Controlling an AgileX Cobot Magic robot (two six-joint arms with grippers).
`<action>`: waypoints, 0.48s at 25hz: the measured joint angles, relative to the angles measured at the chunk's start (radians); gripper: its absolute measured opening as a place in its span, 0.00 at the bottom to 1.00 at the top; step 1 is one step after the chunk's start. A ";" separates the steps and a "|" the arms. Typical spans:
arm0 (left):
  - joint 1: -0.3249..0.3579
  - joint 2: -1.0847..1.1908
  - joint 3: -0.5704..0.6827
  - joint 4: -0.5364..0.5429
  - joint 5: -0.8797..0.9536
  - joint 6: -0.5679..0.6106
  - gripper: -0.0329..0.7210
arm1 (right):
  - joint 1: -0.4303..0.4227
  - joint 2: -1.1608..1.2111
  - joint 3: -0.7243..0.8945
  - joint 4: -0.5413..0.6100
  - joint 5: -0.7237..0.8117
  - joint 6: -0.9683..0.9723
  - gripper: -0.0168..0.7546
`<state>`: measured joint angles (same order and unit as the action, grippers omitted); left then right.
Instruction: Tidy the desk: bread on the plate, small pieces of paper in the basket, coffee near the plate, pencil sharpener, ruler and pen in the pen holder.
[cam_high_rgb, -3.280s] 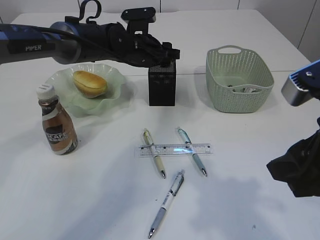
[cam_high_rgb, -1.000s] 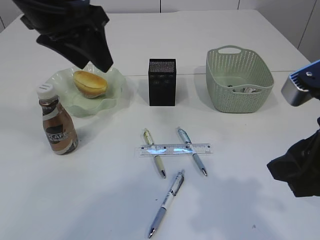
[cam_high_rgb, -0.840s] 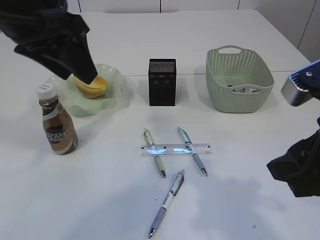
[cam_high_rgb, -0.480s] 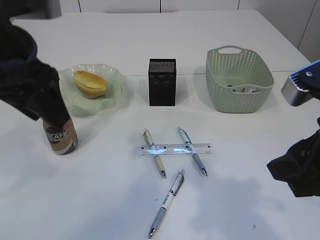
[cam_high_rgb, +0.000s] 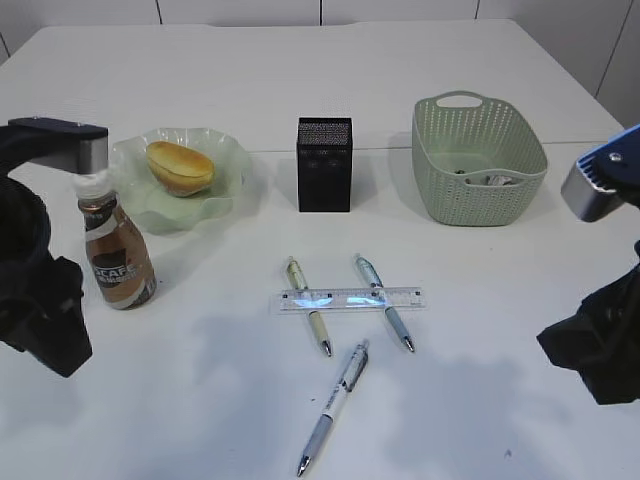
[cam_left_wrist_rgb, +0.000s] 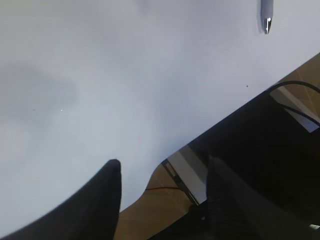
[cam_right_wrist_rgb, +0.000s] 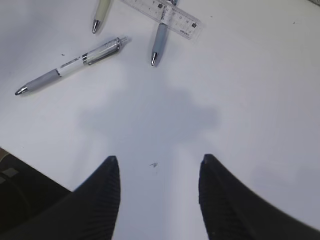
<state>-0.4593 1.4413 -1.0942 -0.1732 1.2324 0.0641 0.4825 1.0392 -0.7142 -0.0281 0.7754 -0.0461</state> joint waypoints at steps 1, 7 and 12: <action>0.000 0.000 0.002 0.004 0.000 0.000 0.55 | 0.000 0.002 0.000 0.000 0.000 -0.009 0.55; 0.000 0.000 0.004 0.057 -0.003 0.000 0.55 | 0.000 0.061 -0.028 -0.003 0.001 -0.048 0.55; 0.000 0.000 0.004 0.132 -0.003 -0.011 0.55 | 0.000 0.137 -0.113 -0.023 0.008 -0.055 0.55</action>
<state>-0.4593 1.4413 -1.0901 -0.0416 1.2290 0.0534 0.4825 1.1760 -0.8274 -0.0506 0.7836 -0.1012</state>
